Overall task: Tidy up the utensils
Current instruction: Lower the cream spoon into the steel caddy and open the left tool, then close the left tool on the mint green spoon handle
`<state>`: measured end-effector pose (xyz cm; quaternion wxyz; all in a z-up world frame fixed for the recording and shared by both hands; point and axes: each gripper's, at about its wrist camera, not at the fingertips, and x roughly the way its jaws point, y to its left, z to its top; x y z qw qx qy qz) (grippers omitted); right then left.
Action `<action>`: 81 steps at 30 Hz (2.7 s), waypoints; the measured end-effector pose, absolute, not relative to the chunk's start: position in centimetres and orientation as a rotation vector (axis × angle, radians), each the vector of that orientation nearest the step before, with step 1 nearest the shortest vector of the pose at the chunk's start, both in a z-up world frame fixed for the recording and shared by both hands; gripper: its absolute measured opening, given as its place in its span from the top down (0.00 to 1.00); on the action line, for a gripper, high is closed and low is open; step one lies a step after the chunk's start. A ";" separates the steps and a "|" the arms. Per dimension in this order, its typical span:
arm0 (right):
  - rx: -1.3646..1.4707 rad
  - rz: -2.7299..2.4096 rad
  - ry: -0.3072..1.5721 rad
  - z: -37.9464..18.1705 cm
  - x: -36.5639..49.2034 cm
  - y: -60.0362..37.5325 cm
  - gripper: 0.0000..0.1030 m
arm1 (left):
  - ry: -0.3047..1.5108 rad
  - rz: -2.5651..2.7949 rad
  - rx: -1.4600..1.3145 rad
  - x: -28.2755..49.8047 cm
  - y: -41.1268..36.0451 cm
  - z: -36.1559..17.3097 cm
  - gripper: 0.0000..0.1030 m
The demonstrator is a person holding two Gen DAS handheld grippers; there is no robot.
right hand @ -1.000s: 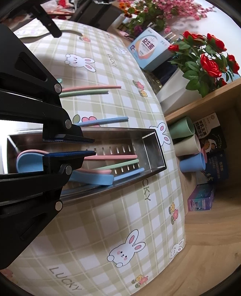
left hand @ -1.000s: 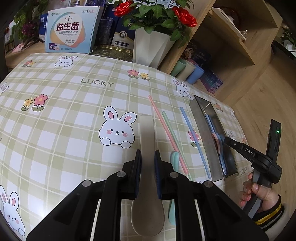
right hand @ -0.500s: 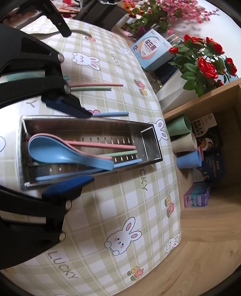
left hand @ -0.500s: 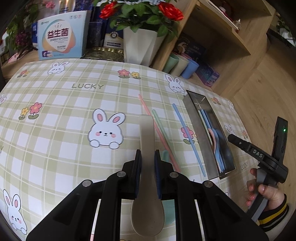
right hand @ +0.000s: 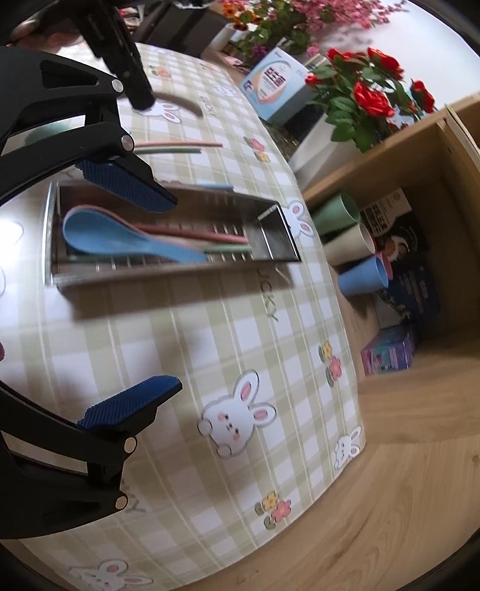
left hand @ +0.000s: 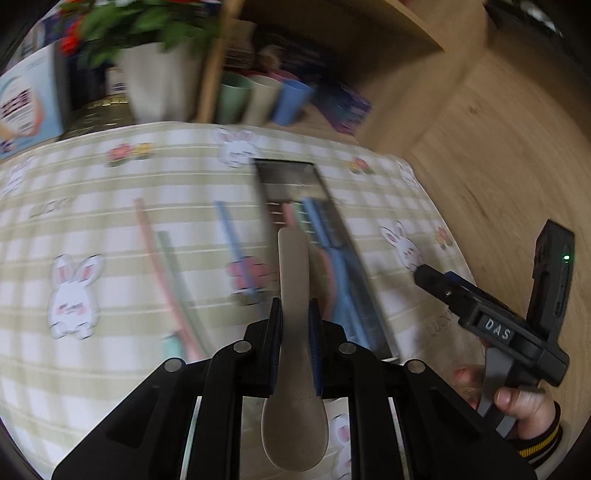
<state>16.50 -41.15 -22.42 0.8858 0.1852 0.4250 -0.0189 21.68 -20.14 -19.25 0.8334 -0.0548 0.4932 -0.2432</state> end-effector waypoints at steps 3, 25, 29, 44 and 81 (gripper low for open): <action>0.398 -0.051 0.878 -22.4 16.4 -42.4 0.16 | 1.079 -0.528 -0.103 22.8 -23.0 -20.2 0.87; 0.427 -0.104 0.896 -22.4 16.3 -45.2 0.16 | 1.206 -0.533 -0.008 26.5 -28.0 -24.8 0.86; 0.429 -0.096 0.891 -21.9 16.2 -43.8 0.16 | 1.142 -0.576 0.008 25.6 -25.7 -22.3 0.85; 0.411 -0.042 0.878 -22.5 14.7 -32.6 0.15 | 1.115 -0.503 -0.041 19.9 -9.5 -22.5 0.79; 0.347 -0.052 0.966 -24.6 13.4 -29.2 0.15 | 1.201 -0.470 -0.066 17.4 -9.7 -27.6 0.76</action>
